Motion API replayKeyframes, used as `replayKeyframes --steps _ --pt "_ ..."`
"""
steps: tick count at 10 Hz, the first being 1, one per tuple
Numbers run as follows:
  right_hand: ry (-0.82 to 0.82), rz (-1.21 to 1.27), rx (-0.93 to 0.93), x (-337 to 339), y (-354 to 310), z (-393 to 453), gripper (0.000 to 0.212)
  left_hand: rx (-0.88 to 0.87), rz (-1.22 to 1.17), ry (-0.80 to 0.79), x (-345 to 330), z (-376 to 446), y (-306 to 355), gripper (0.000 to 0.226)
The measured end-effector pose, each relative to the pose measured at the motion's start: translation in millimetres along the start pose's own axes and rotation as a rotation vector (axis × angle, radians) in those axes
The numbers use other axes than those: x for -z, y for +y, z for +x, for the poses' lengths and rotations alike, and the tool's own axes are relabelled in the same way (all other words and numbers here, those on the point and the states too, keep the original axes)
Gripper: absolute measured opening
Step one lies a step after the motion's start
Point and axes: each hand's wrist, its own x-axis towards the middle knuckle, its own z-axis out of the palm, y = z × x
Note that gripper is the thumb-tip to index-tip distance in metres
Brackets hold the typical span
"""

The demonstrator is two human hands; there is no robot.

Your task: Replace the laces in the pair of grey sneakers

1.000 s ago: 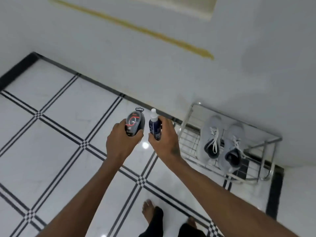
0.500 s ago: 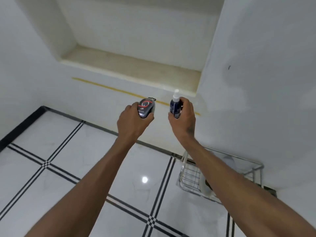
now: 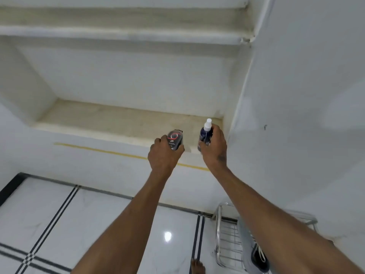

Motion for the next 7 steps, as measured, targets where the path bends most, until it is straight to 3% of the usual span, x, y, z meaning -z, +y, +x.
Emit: replayKeyframes --steps 4,6,7 --pt "0.051 -0.168 -0.06 -36.7 24.9 52.3 0.048 -0.058 0.015 -0.05 -77.0 84.4 8.8 0.064" --pt "0.095 -0.2 -0.068 -41.6 24.3 44.5 0.051 0.01 -0.077 -0.122 -87.2 78.5 4.8 0.088" --pt "0.095 -0.186 -0.099 -39.4 21.3 47.6 0.063 -0.015 -0.087 -0.133 -82.3 82.4 -0.1 0.102"
